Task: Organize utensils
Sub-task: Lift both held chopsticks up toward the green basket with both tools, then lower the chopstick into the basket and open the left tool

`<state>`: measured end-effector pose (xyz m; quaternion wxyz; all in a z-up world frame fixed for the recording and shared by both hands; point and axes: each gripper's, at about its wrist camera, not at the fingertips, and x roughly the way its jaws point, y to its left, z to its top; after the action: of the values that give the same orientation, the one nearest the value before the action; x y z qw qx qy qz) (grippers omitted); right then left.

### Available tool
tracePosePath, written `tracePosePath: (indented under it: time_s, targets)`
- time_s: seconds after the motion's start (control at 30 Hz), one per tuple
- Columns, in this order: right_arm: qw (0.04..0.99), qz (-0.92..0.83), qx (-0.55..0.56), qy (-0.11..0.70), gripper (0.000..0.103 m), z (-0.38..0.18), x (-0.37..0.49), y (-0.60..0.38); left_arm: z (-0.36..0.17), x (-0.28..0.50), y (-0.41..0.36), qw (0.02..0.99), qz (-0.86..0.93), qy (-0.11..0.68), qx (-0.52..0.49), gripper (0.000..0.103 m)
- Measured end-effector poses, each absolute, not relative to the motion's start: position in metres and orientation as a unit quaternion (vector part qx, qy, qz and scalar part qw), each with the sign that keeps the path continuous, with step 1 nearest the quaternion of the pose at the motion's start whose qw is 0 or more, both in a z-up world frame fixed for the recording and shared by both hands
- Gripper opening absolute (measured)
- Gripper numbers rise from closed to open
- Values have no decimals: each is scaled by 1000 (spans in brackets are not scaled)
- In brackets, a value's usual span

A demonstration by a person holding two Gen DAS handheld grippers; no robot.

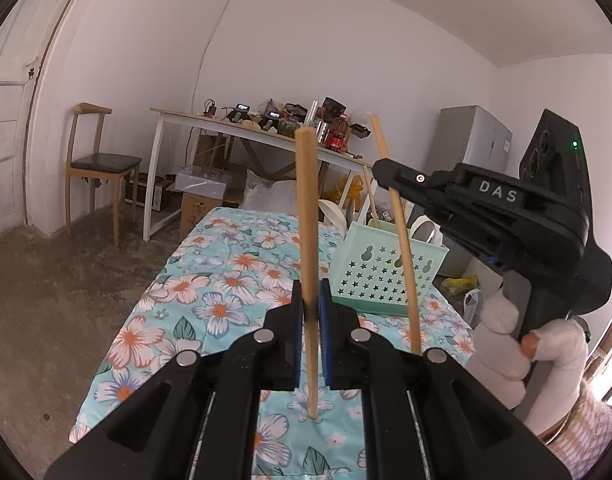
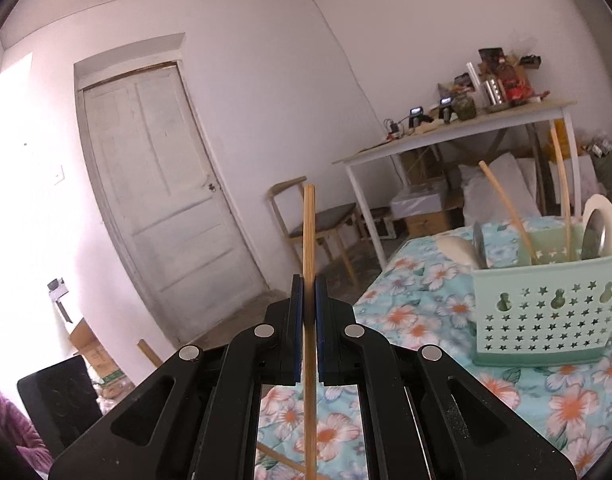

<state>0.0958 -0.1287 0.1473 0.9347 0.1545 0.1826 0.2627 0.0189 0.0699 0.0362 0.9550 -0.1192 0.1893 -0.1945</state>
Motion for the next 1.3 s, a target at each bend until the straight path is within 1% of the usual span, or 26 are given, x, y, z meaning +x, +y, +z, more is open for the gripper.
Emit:
tracePosePath:
  time_s: [0.13, 0.37, 0.7, 1.0, 1.3]
  targets:
    - [937, 252, 136, 199, 4, 145, 97, -128, 36, 22, 72, 953, -199, 194, -118, 7]
    - [943, 228, 104, 220, 4, 135, 89, -133, 40, 25, 72, 949, -206, 228, -76, 8]
    - [946, 220, 91, 221, 4, 135, 82, -136, 41, 22, 78, 944, -201, 256, -52, 9]
    - [948, 224, 92, 208, 4, 146, 78, -141, 49, 19, 81, 949, -199, 240, -53, 7]
    - [951, 223, 101, 187, 4, 162, 72, -154, 71, 26, 82, 954, -203, 211, -62, 6]
